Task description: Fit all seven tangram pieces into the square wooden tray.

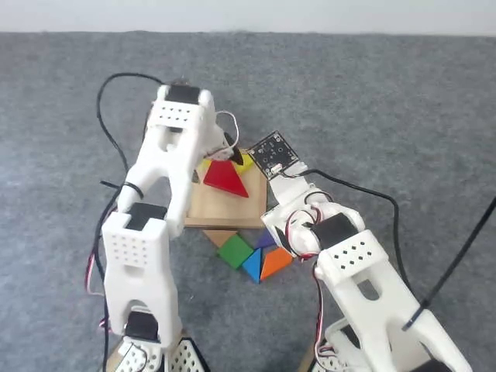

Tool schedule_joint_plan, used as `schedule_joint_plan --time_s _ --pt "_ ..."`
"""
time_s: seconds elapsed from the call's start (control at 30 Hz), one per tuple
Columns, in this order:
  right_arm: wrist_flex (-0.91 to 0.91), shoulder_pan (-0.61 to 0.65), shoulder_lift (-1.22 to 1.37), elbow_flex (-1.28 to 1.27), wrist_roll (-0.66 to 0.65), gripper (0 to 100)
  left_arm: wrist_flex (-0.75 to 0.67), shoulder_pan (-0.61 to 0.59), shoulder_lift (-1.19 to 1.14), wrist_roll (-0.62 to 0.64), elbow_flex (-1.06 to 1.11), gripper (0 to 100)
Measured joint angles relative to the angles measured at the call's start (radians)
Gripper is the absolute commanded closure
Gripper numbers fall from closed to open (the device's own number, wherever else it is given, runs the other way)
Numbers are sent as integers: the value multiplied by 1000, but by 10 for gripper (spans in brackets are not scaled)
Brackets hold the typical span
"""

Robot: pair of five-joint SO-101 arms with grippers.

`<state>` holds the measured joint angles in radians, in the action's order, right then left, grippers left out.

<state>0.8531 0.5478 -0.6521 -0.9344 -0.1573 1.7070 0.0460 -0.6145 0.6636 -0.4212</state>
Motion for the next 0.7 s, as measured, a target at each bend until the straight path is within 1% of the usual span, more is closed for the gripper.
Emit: schedule_joint_plan --time_s 0.1,0.2,0.27,0.33,0.47,0.5,0.63,0.7 --pt "5 31 0 0 -44 991 8 -78 -2 -43 0 666" --pt "8 132 0 0 -100 991 8 -166 35 -133 21 666" --pt "9 201 0 0 -124 991 8 -215 104 -178 72 673" --pt "9 238 0 0 -133 991 8 -253 196 -213 138 726" --pt "-41 250 0 0 -138 991 6 -308 399 -273 299 882" --pt "-57 255 0 0 -138 991 -8 -327 443 -279 345 904" --pt "-133 302 28 0 -138 991 -143 -422 537 -301 529 986" --pt "-192 305 78 0 -138 991 -180 -473 551 -353 606 990"
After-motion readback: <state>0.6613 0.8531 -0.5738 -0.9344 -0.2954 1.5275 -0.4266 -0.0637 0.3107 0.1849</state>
